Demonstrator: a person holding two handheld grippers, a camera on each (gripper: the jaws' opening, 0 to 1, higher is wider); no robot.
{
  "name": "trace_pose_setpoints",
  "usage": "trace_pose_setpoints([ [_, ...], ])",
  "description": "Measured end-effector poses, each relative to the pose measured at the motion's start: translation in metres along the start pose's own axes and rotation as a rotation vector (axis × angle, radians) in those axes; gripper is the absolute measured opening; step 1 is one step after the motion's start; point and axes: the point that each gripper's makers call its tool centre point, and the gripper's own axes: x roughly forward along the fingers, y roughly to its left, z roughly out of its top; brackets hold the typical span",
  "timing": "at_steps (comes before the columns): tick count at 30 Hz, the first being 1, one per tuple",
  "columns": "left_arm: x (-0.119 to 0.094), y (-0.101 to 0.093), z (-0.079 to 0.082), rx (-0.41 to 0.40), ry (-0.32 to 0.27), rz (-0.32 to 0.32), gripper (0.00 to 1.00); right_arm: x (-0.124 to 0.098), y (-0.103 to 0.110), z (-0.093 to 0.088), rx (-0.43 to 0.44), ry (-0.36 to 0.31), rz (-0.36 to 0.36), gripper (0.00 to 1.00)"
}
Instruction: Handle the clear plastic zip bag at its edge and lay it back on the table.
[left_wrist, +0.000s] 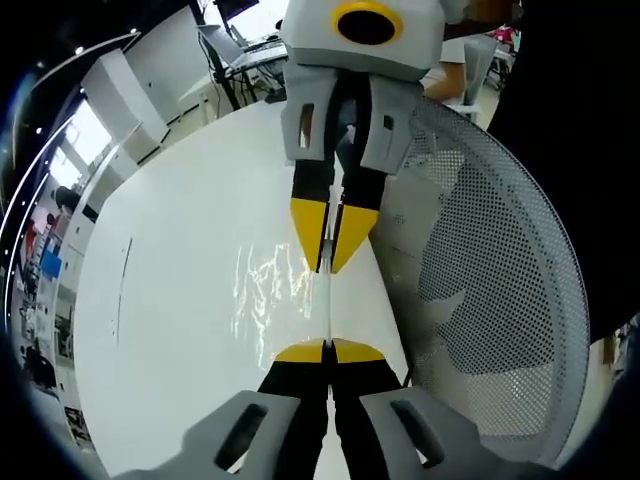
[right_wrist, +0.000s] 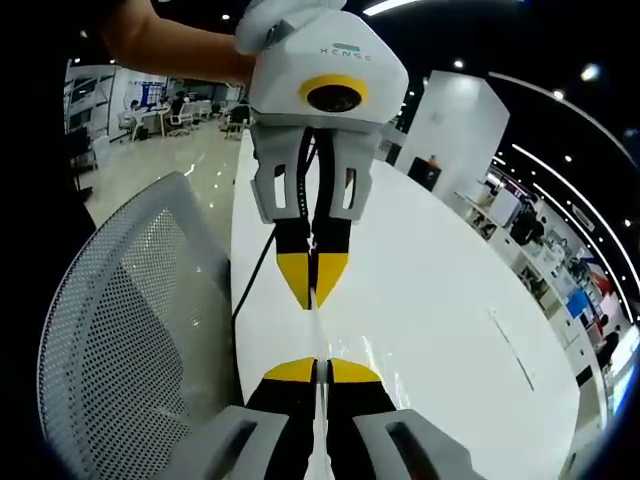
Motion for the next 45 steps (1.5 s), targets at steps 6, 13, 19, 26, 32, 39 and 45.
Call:
trace_pose_setpoints([
  [6,-0.001,0.0,-0.002,-0.004,0.001,0.0,0.0,-0.001,0.001,0.001,0.002,0.0,-0.001,0.0],
  [13,-0.003,-0.002,-0.003,-0.006,0.003,0.003,0.0,-0.003,0.003,-0.001,0.005,0.002,-0.002,0.0],
  [19,-0.004,-0.003,-0.003,-0.009,0.005,0.004,0.0,-0.004,0.004,-0.002,0.008,0.002,-0.002,0.0],
  [26,-0.004,-0.001,-0.001,-0.011,0.002,0.007,0.0,-0.007,0.003,-0.003,0.013,0.003,-0.011,0.0],
  [32,-0.003,0.001,0.0,-0.011,-0.004,0.01,0.0,-0.009,0.001,-0.005,0.023,0.003,-0.02,0.0],
  [39,-0.002,0.003,0.002,-0.008,-0.008,0.01,0.0,-0.01,-0.001,-0.007,0.026,0.004,-0.025,0.0],
  [45,-0.001,0.005,0.002,-0.01,-0.008,0.013,0.0,-0.01,-0.004,-0.009,0.03,0.004,-0.027,0.0],
])
